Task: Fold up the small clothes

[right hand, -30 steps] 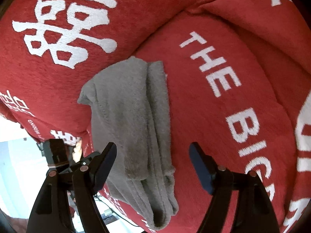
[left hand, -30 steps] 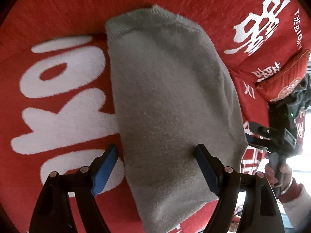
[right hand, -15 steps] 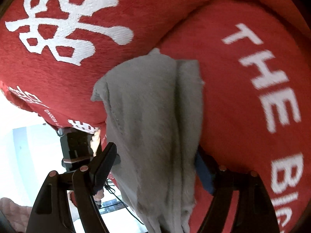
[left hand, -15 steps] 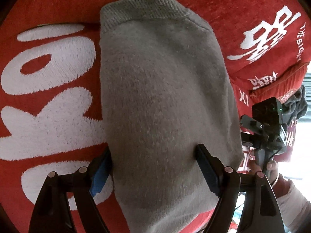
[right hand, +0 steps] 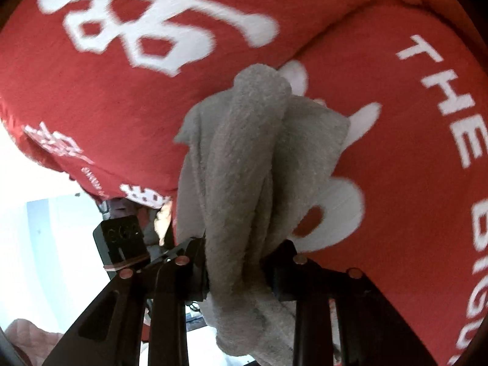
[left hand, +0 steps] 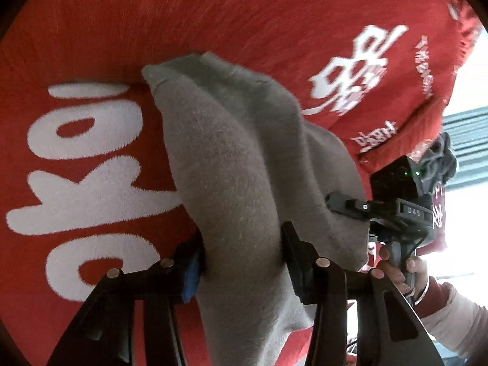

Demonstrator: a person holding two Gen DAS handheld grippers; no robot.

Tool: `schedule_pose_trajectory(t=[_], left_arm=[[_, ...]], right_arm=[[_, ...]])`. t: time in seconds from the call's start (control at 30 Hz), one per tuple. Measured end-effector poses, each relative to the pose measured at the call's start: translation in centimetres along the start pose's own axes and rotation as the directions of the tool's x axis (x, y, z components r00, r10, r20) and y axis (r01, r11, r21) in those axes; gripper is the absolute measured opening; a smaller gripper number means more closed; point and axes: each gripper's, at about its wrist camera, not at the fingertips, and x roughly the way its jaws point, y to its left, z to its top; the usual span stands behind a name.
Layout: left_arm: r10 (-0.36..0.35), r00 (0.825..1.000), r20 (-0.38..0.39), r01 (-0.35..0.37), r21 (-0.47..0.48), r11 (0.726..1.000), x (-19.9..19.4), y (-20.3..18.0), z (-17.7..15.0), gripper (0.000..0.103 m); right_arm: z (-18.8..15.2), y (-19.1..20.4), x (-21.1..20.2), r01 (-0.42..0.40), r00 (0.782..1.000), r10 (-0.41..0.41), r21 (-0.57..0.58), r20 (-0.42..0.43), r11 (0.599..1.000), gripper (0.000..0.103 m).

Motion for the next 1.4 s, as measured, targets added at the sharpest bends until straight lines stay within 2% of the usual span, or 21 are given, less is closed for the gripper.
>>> schedule_pose_trajectory(t=[0.23, 0.37, 0.47, 0.57, 0.63, 0.73, 0.87, 0.93, 1.0, 1.07, 1.13, 1.2, 1.23, 1.27, 1.4], left_arm=[[-0.025, 0.998, 0.054, 0.024, 0.017, 1.000, -6.9, 0.2, -2.7, 0.048], [0.025, 0.998, 0.064, -0.026, 0.028, 0.999, -9.8, 1.4, -5.5, 0.048], [0.046, 0.998, 0.050, -0.045, -0.018, 0.999, -11.0, 3.6, -7.8, 0.048], [0.080, 0.996, 0.029, -0.078, -0.058, 0.995, -11.2, 6.7, -9.9, 0.049], [0.127, 0.992, 0.012, -0.126, -0.066, 0.990, -10.4, 8.2, -10.9, 0.049], [0.210, 0.977, -0.022, -0.211, -0.079, 0.974, -9.5, 10.9, -12.2, 0.048], [0.190, 0.982, 0.002, -0.188, -0.130, 0.974, -9.9, 12.6, -12.9, 0.049], [0.202, 0.979, 0.003, -0.200, -0.117, 0.973, -9.9, 12.4, -12.9, 0.049], [0.229, 0.973, -0.002, -0.228, -0.113, 0.967, -9.5, 11.9, -12.6, 0.053], [0.291, 0.957, -0.010, -0.290, -0.113, 0.950, -9.6, 11.7, -12.6, 0.068], [0.330, 0.944, -0.013, -0.329, -0.103, 0.939, -9.9, 11.3, -12.7, 0.069], [0.355, 0.934, -0.024, -0.356, -0.092, 0.930, -10.2, 11.0, -12.9, 0.073], [0.370, 0.929, -0.025, -0.371, -0.086, 0.925, -10.3, 10.8, -12.9, 0.080], [0.394, 0.919, -0.019, -0.395, -0.078, 0.916, -10.4, 10.6, -12.9, 0.092], [0.458, 0.889, 0.003, -0.457, -0.039, 0.889, -10.8, 9.3, -12.9, 0.093]], right_arm=[[-3.5, 4.5, 0.2, -0.041, 0.999, 0.040, -0.026, -0.013, 0.999, 0.032], [-5.9, 6.7, 1.4, -0.059, 0.998, 0.057, -0.046, -0.037, 0.997, 0.032], [-8.0, 7.5, 3.7, -0.061, 0.996, 0.057, -0.054, -0.068, 0.997, 0.032], [-9.7, 6.6, 6.2, -0.063, 0.994, 0.060, -0.030, -0.095, 0.998, 0.032], [-10.5, 5.9, 8.1, -0.043, 0.993, 0.041, -0.013, -0.112, 0.999, 0.032], [-11.1, 4.7, 10.8, 0.045, 0.989, -0.046, -0.014, -0.141, 0.999, 0.032], [-10.6, 3.3, 10.4, 0.127, 0.988, -0.126, 0.011, -0.091, 0.992, 0.034], [-10.5, 3.0, 10.0, 0.199, 0.975, -0.200, -0.016, -0.092, 0.980, 0.036], [-10.4, 3.1, 9.6, 0.292, 0.951, -0.297, -0.063, -0.088, 0.954, 0.041], [-10.4, 2.7, 8.5, 0.365, 0.926, -0.371, -0.081, -0.073, 0.927, 0.051], [-10.4, 3.3, 7.8, 0.410, 0.908, -0.415, -0.083, -0.055, 0.908, 0.054], [-10.8, 3.6, 6.9, 0.423, 0.904, -0.426, -0.073, -0.041, 0.903, 0.054], [-11.0, 4.1, 6.6, 0.425, 0.903, -0.428, -0.070, -0.036, 0.903, 0.054], [-11.3, 4.3, 6.2, 0.419, 0.906, -0.421, -0.066, -0.033, 0.906, 0.054], [-13.5, 5.6, 5.1, 0.347, 0.937, -0.349, -0.038, -0.033, 0.937, 0.054]])
